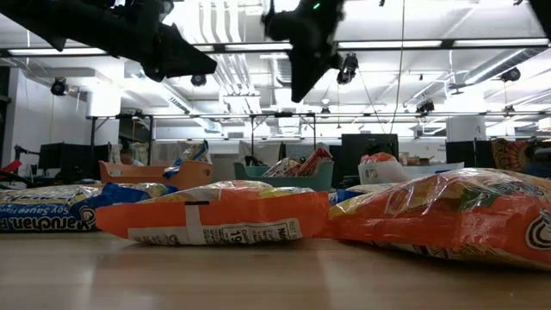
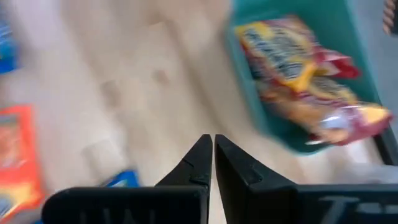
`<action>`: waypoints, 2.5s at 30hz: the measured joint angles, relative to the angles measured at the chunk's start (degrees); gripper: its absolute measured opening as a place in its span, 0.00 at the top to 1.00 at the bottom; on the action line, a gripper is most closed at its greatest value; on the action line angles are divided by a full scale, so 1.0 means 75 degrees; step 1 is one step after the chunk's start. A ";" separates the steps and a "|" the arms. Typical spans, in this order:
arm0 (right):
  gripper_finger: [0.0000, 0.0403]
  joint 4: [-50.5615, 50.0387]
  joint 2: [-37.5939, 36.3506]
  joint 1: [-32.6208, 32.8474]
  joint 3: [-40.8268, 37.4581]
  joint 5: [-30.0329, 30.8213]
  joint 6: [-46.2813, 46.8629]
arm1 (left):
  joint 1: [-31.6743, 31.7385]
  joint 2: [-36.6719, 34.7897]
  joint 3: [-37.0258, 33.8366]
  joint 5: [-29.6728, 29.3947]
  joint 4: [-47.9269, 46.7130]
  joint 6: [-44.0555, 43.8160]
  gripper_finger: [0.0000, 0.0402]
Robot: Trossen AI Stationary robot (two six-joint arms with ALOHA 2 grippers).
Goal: Sort Maruchan noodles
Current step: Put the blue noodle pack into the orange bin
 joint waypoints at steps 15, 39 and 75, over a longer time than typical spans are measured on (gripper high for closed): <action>0.98 0.4466 -0.2459 0.1190 -0.5804 -0.3841 0.0570 | -0.0003 0.0064 0.0003 0.0003 0.0019 -0.0161 0.77; 0.98 0.8438 -0.2208 0.0658 -0.6785 -0.0848 -0.0838 | -0.0116 0.0918 0.0006 0.0720 0.0134 -0.2569 0.77; 0.98 1.0257 -0.0041 0.0026 -0.7383 0.0211 -0.0499 | -0.0035 0.3806 0.0590 0.0384 -0.0282 -0.6850 0.54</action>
